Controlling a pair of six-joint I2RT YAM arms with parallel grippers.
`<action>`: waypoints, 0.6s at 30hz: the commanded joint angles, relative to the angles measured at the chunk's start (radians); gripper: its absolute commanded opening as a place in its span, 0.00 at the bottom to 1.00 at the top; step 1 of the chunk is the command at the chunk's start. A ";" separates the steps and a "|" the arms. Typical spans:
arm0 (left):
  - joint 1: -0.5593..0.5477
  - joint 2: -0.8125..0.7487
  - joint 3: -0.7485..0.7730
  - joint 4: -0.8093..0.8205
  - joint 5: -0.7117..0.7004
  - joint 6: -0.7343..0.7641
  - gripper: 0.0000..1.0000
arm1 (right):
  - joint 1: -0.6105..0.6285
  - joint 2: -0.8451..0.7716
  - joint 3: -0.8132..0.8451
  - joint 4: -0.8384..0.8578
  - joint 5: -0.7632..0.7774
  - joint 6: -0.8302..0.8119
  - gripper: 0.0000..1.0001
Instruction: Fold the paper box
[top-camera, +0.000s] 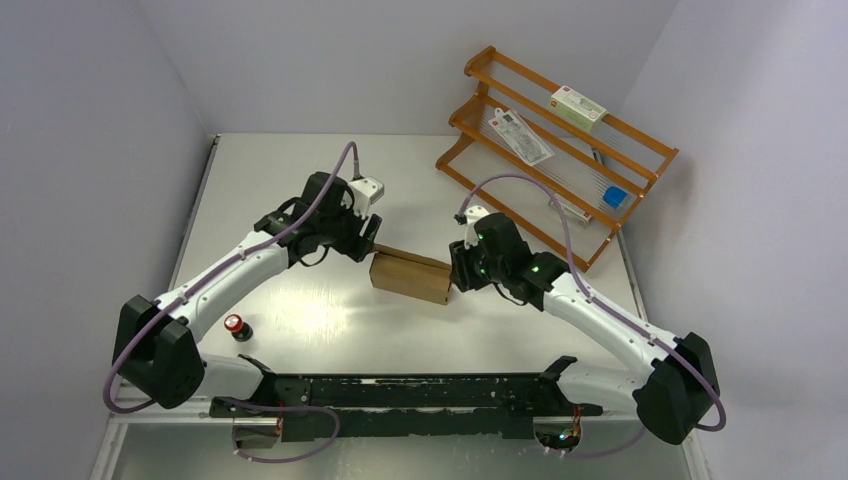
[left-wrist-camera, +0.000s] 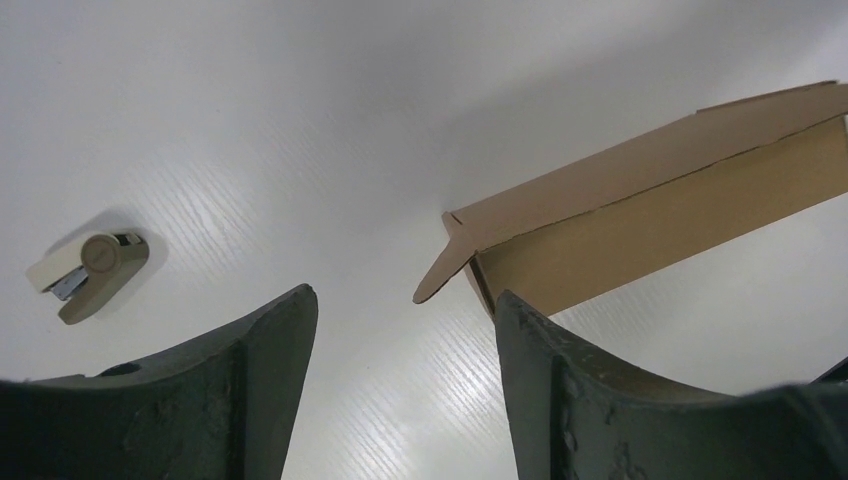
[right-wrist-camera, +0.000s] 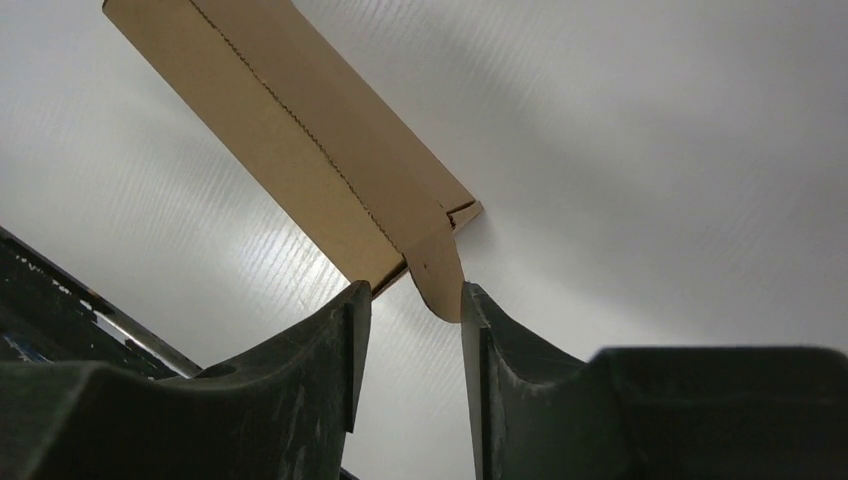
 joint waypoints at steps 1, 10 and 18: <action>0.012 0.015 -0.023 0.019 0.032 0.024 0.70 | 0.015 0.012 0.013 0.035 0.040 0.014 0.40; 0.017 0.031 -0.033 0.018 0.040 0.034 0.65 | 0.023 0.043 0.011 0.048 0.067 0.008 0.29; 0.039 0.088 -0.010 -0.013 0.092 0.023 0.58 | 0.024 0.049 0.025 0.036 0.066 -0.015 0.16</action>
